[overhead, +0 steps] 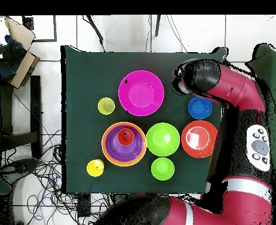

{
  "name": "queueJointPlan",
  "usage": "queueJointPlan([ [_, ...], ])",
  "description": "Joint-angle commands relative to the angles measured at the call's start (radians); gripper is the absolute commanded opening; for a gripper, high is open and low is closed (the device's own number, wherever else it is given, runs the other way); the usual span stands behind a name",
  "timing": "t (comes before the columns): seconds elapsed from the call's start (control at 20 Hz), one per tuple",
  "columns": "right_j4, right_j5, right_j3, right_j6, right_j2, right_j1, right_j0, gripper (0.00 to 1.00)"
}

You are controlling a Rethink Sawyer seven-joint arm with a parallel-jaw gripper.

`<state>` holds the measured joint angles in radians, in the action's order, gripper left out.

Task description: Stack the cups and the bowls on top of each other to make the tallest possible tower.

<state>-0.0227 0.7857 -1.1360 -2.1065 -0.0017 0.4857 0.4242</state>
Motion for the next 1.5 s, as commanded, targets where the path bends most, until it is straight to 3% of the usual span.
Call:
queueJointPlan([
  [0.05,-0.102,0.199,0.181,0.45,0.233,-0.1,0.015,1.0],
  [0.25,-0.127,0.223,0.205,0.442,0.218,-0.102,-0.006,1.0],
  [0.5,-0.151,0.283,0.236,0.512,0.221,-0.109,-0.001,1.0],
  [0.95,-0.229,0.28,0.278,0.574,0.183,-0.129,0.027,1.0],
  [1.3,-0.227,0.117,0.091,0.494,0.194,-0.114,0.076,1.0],
  [1.5,-0.227,0.096,0.009,0.49,0.202,-0.088,0.085,1.0],
])
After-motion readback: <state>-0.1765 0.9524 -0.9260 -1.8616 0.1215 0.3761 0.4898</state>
